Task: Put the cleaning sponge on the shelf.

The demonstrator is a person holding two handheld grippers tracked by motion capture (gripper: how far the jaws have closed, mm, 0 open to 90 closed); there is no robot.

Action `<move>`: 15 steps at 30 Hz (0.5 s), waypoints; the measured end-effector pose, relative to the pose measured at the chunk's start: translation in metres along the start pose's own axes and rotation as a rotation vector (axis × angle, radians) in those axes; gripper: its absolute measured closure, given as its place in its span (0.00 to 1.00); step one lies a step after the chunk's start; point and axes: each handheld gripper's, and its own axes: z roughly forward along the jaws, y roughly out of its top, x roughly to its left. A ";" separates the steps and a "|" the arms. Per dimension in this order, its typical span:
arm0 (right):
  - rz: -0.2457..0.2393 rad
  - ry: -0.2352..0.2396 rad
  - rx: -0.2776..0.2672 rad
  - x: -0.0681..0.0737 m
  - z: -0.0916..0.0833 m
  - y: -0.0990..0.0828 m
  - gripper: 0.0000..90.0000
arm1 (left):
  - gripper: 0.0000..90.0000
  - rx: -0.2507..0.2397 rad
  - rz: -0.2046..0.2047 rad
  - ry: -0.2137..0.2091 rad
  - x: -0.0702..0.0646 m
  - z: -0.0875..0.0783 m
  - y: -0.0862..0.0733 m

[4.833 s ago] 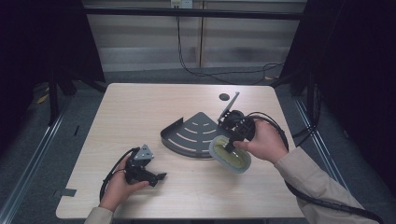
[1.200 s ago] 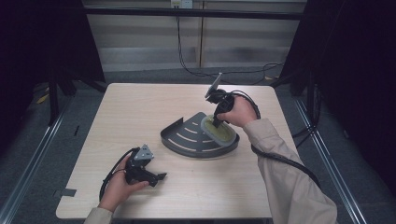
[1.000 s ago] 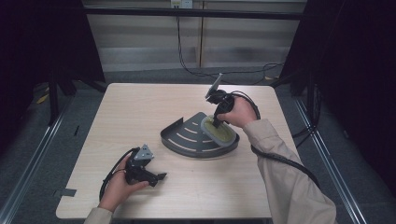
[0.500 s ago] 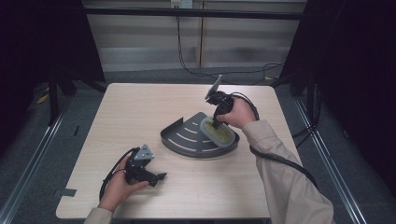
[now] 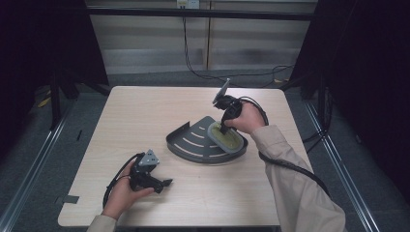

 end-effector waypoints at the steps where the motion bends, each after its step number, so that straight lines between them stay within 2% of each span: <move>1: 0.000 0.002 -0.001 0.000 0.000 0.000 0.80 | 0.03 0.000 0.000 0.000 0.000 0.000 0.000; 15: 0.001 0.001 -0.002 -0.001 0.005 -0.001 0.79 | 0.03 0.000 0.000 0.000 0.000 0.000 0.000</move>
